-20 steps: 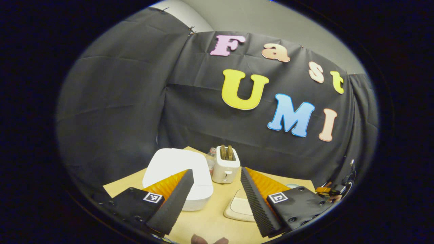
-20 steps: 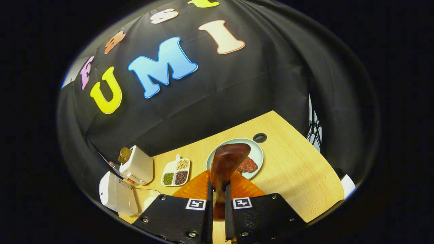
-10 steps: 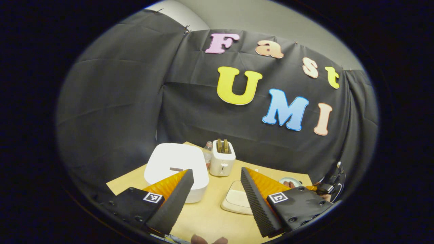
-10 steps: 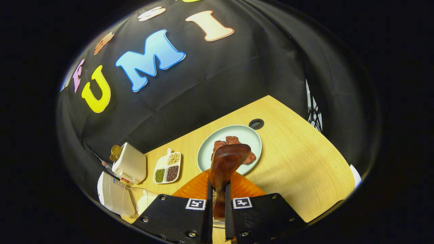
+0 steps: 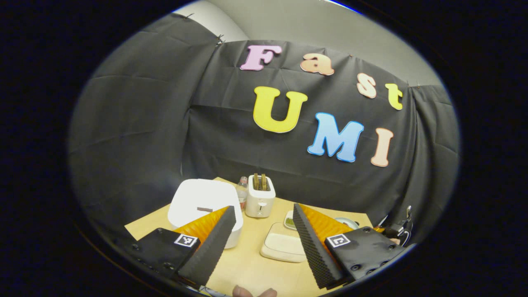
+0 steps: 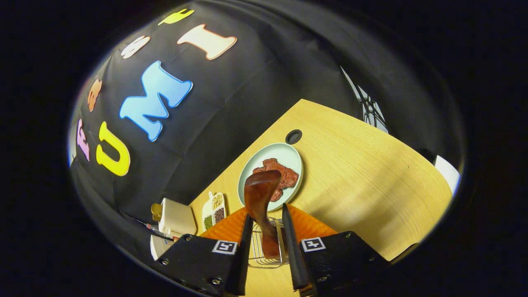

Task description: Close the left gripper, press the button to open the rice cooker; take a wooden spoon from the chopstick holder with the right hand, scoop a spoonful of rice and pour it into the rice cooker, then put the wooden spoon back into the chopstick holder.

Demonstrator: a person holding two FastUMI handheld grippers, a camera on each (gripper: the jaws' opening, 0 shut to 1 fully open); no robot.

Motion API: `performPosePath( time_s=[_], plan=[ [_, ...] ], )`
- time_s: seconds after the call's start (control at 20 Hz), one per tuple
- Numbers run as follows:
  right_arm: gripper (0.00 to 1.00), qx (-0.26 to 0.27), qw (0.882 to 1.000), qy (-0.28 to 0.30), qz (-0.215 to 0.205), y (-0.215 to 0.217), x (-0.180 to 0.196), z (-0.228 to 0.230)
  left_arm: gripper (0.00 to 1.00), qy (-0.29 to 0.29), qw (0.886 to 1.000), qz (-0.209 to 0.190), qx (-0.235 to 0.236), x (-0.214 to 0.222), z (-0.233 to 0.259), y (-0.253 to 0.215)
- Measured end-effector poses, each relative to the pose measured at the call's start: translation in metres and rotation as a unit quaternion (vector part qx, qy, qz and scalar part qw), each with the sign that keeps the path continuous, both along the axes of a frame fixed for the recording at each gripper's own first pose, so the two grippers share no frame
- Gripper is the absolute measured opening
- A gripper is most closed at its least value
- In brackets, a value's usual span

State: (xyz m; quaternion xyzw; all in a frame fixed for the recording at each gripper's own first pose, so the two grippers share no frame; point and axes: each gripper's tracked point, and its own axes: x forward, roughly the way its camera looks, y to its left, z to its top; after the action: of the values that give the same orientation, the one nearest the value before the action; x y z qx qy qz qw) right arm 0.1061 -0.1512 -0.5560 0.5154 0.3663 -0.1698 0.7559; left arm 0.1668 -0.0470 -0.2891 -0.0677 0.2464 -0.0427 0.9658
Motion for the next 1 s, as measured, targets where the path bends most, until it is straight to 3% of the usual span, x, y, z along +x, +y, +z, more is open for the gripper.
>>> performPosePath(
  time_s=[0.05,0.1,0.25,0.4,0.55,0.75,0.8,0.85,0.95,1.0],
  plan=[
    [0.42,-0.002,1.0,0.001,-0.001,-0.001,-0.008,0.004,0.96,-0.003,1.0,-0.002,-0.003,-0.002,0.002,0.0],
    [0.55,-0.007,1.0,-0.001,-0.002,-0.002,-0.015,0.011,0.95,-0.007,1.0,-0.004,-0.007,-0.002,0.004,-0.001],
    [0.61,-0.02,1.0,-0.017,-0.013,-0.012,-0.029,0.034,0.94,-0.009,1.0,-0.008,-0.021,-0.009,0.005,-0.001],
    [0.61,0.016,0.998,-0.039,-0.054,-0.018,-0.038,0.071,0.96,-0.014,0.999,-0.015,-0.033,-0.017,0.009,0.003],
    [0.61,-0.003,0.993,-0.085,-0.081,-0.017,-0.045,0.123,0.94,-0.025,0.998,-0.024,-0.05,-0.028,0.018,0.014],
    [0.61,-0.029,0.988,-0.139,-0.059,0.03,-0.056,0.218,1.0,-0.035,0.994,-0.041,-0.09,-0.046,0.031,0.038],
    [0.61,-0.039,0.987,-0.149,-0.05,0.045,-0.06,0.239,0.94,-0.032,0.994,-0.045,-0.096,-0.053,0.031,0.048],
    [0.61,-0.05,0.985,-0.163,-0.036,0.064,-0.065,0.264,1.0,-0.031,0.993,-0.049,-0.101,-0.058,0.032,0.058],
    [0.61,-0.093,0.978,-0.185,-0.011,0.093,-0.08,0.31,0.94,-0.041,0.991,-0.059,-0.111,-0.064,0.039,0.071],
    [0.6,-0.117,0.974,-0.194,-0.001,0.105,-0.088,0.331,0.98,-0.046,0.99,-0.068,-0.113,-0.068,0.041,0.074]
  ],
)
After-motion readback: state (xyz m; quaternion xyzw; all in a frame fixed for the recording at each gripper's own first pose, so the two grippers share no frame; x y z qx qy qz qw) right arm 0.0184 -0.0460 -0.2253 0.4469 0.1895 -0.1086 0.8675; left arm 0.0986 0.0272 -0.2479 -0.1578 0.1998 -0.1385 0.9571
